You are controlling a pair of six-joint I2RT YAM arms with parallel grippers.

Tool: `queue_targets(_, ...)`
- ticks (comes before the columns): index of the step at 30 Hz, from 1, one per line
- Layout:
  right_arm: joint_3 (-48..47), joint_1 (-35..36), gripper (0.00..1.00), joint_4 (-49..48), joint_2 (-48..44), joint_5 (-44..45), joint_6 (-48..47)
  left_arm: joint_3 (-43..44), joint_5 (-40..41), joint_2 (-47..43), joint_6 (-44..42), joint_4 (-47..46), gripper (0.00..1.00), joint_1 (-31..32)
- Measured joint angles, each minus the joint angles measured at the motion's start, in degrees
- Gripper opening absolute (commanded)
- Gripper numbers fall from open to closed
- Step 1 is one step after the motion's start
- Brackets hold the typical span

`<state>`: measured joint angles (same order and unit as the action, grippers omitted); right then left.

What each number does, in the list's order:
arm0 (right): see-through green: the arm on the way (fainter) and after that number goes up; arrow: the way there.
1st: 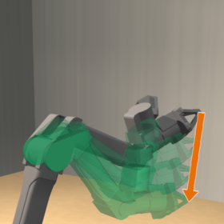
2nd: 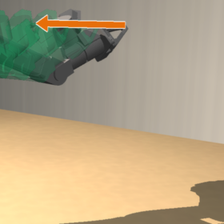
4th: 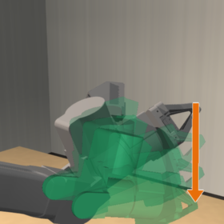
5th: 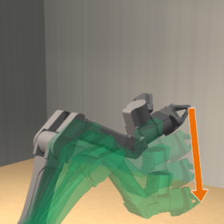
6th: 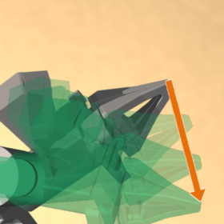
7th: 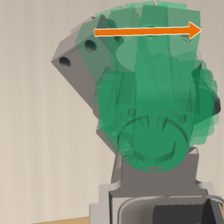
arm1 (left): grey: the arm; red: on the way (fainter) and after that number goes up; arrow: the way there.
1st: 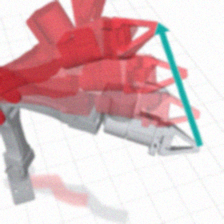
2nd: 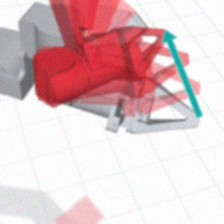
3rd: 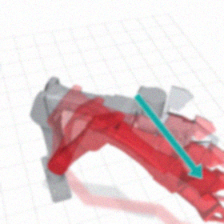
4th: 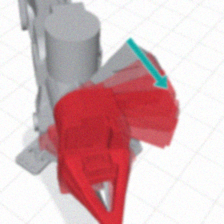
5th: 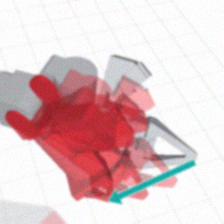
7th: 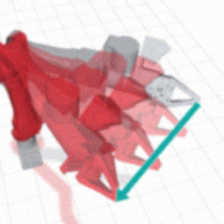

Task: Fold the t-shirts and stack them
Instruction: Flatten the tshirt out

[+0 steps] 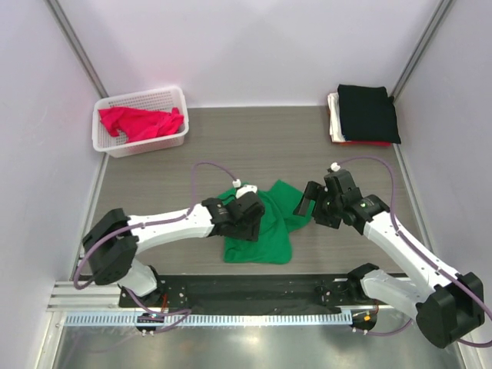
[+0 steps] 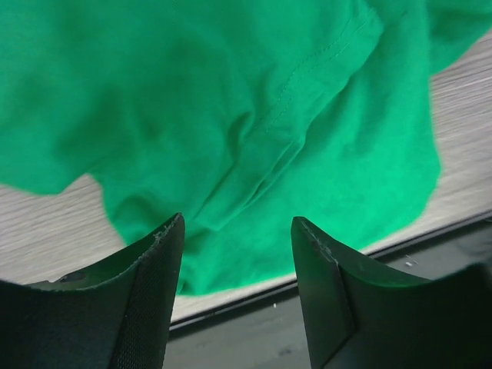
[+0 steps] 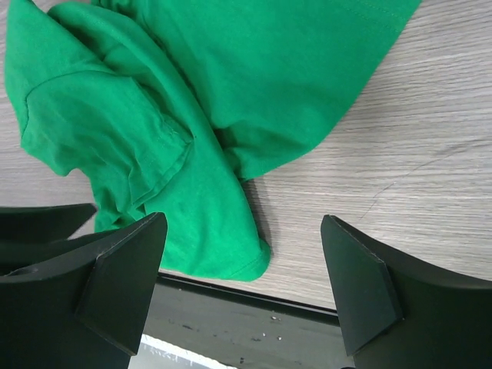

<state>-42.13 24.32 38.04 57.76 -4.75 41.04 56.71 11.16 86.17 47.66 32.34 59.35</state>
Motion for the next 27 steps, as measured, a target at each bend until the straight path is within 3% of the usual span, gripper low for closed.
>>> queue_targets(9, 1.7, 0.0, 0.88, 0.7, -2.5, 0.6, 0.0, 2.3, 2.6, 7.1, -0.5, -1.9, 0.5, 1.4)
queue_targets(20, 1.7, 0.0, 0.88, 0.8, -2.5, 0.6, -0.2, 5.3, 5.8, 11.2, -2.3, -2.0, 0.33, 1.4)
queue_targets(24, 1.7, 0.0, 0.88, 0.8, -2.6, 0.6, -0.2, 5.3, 5.9, 11.4, -2.8, -2.0, 0.16, 1.4)
queue_targets(26, 1.7, 0.0, 0.88, 0.8, -2.6, 0.7, -0.2, 5.3, 6.2, 11.4, -2.8, -1.9, 0.01, 1.4)
queue_targets(27, 1.7, 0.0, 0.88, 0.9, -2.6, 0.7, -0.2, 5.3, 6.5, 11.3, -2.9, -1.8, 0.0, 1.4)
